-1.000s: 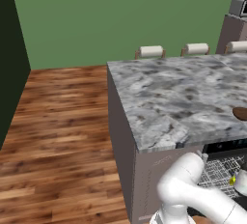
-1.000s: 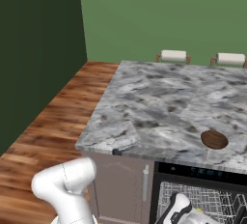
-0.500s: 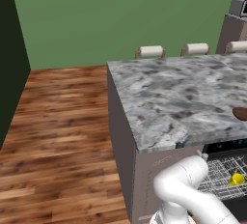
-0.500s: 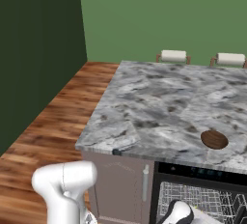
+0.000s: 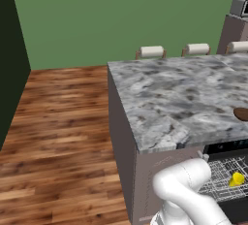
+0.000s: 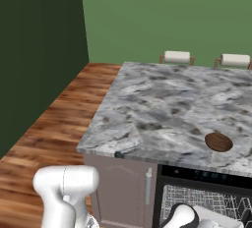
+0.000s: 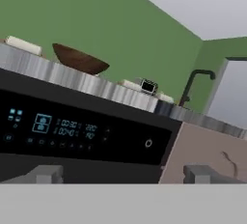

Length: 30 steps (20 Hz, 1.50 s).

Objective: Pick up the cup and bowl from the counter, place them in the dishwasher, and close the dishwasher door.

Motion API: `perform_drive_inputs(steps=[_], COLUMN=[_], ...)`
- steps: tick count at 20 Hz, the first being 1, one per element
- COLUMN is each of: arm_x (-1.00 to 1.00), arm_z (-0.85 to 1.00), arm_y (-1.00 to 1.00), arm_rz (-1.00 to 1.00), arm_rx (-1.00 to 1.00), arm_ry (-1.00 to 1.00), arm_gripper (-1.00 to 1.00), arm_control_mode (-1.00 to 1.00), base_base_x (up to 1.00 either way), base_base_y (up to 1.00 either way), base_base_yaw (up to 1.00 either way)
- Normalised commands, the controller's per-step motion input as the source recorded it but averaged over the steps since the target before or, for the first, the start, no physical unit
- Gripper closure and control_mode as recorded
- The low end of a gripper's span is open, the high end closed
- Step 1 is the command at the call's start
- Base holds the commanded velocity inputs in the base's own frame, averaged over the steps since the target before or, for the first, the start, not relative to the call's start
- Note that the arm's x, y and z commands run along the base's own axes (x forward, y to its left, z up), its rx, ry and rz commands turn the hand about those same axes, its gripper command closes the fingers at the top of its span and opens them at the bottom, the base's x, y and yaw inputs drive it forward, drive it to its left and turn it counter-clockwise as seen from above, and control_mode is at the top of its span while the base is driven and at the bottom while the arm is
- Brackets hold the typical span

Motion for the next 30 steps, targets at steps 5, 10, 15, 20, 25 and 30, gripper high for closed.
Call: perform_drive_inputs(steps=[5,10,15,20,25,30], arm_x=[-0.13,-0.01,0.00,0.00,0.05,0.22], arm_z=[0.28,0.24,0.30,0.38,0.46,0.40], arm_y=[0.07,0.04,0.08,0.05,0.00,0.00], arm_rz=[0.08,0.08,0.10,0.11,0.08,0.08], arm_rx=[-0.28,-0.28,-0.29,-0.23,-0.17,-0.25], arm_ry=[-0.01,0.00,0.00,0.00,0.07,0.15], arm_gripper=[-1.00,-1.00,-1.00,-1.00,-1.00,-1.00], arm_control_mode=[-1.00,-1.00,-1.00,-1.00,-1.00,-1.00], base_base_x=[0.00,0.00,0.00,0.00,0.00,0.00], base_base_y=[0.00,0.00,0.00,0.00,0.00,0.00], base_base_yaw=[0.00,0.00,0.00,0.00,0.00,0.00])
